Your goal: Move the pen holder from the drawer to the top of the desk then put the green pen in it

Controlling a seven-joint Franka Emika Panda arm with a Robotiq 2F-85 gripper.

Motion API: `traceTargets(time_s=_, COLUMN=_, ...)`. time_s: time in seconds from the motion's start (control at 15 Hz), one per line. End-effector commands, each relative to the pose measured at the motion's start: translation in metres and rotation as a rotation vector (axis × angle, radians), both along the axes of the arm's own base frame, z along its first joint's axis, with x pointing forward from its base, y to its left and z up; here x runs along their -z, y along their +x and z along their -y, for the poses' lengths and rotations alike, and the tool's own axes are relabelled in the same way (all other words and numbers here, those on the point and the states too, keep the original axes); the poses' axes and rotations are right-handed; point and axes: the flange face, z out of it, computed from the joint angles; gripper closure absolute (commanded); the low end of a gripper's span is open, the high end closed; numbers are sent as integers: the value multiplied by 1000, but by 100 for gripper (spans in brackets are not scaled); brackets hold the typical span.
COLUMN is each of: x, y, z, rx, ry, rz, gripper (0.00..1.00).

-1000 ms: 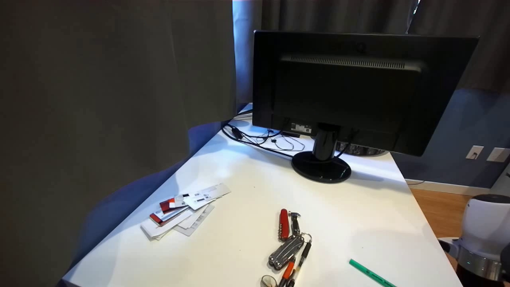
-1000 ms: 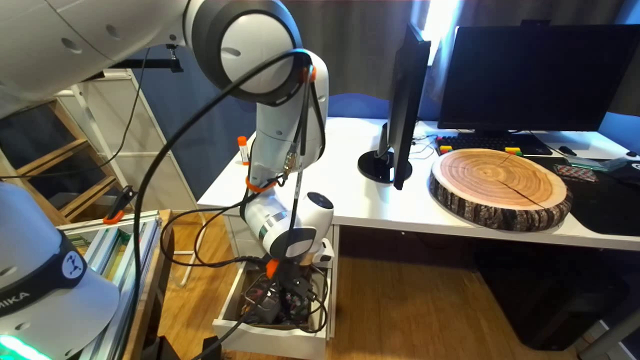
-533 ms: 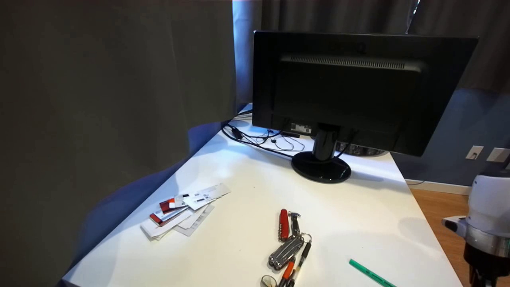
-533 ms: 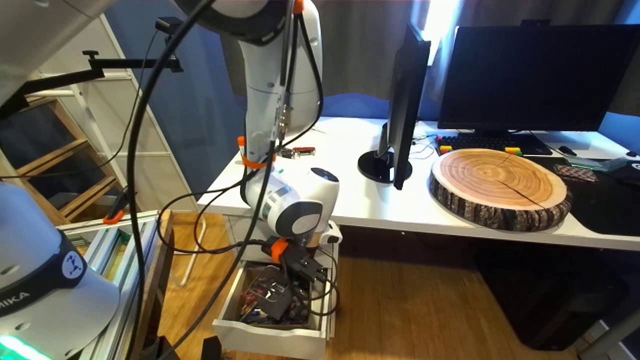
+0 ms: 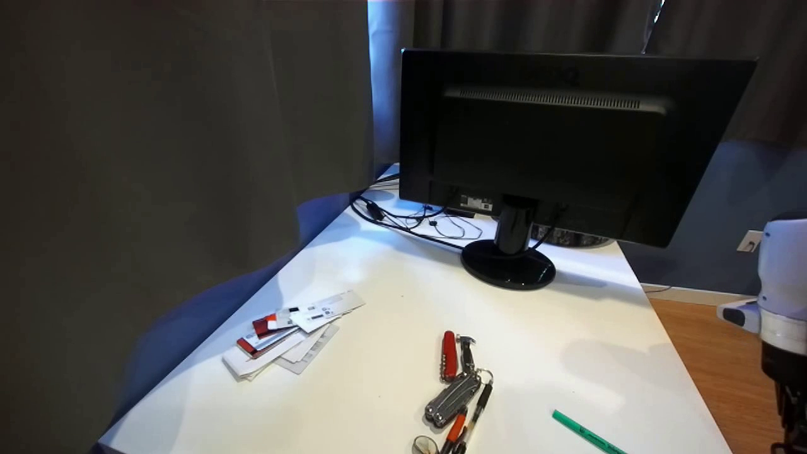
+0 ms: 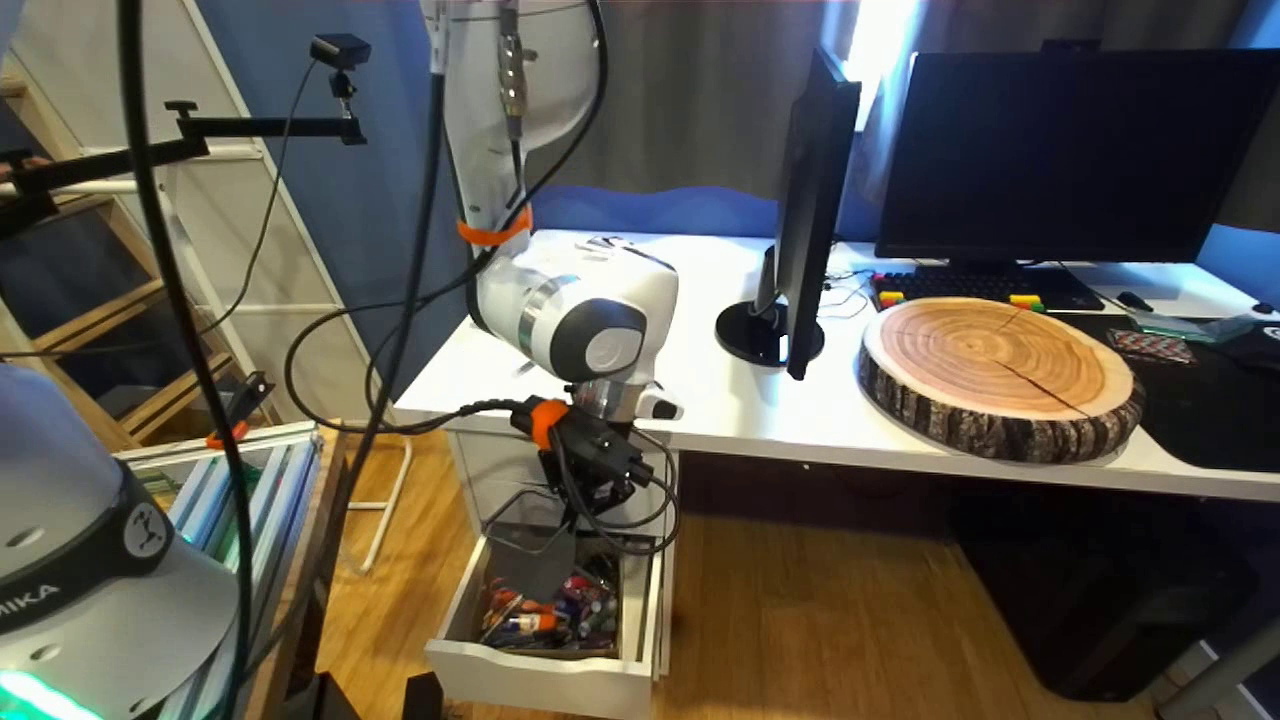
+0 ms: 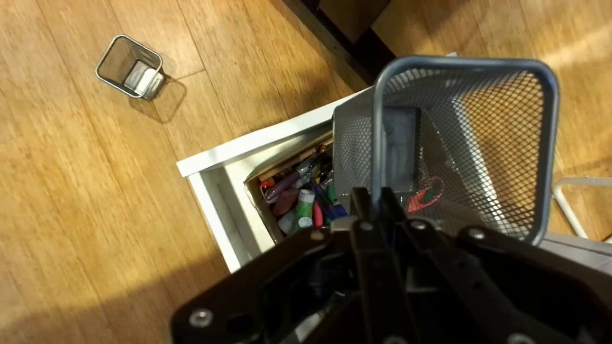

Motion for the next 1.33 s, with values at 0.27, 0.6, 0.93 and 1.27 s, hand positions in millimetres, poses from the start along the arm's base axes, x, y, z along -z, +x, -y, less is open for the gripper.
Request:
traceTargets(time_s=0.27, x=-55, y=5, z=-6, rx=0, ry=-14, rz=40, gripper=94)
traceTargets(time_s=0.6, x=-66, y=3, z=-6, rx=0, ry=-9, rz=50, gripper=98)
traceTargets(time_s=0.93, x=-122, y=9, z=-8, rx=-23, ry=-28, rz=139, gripper=98)
traceTargets(time_s=1.27, x=-181, y=12, z=-13, rx=-33, ry=-22, rz=225, gripper=98)
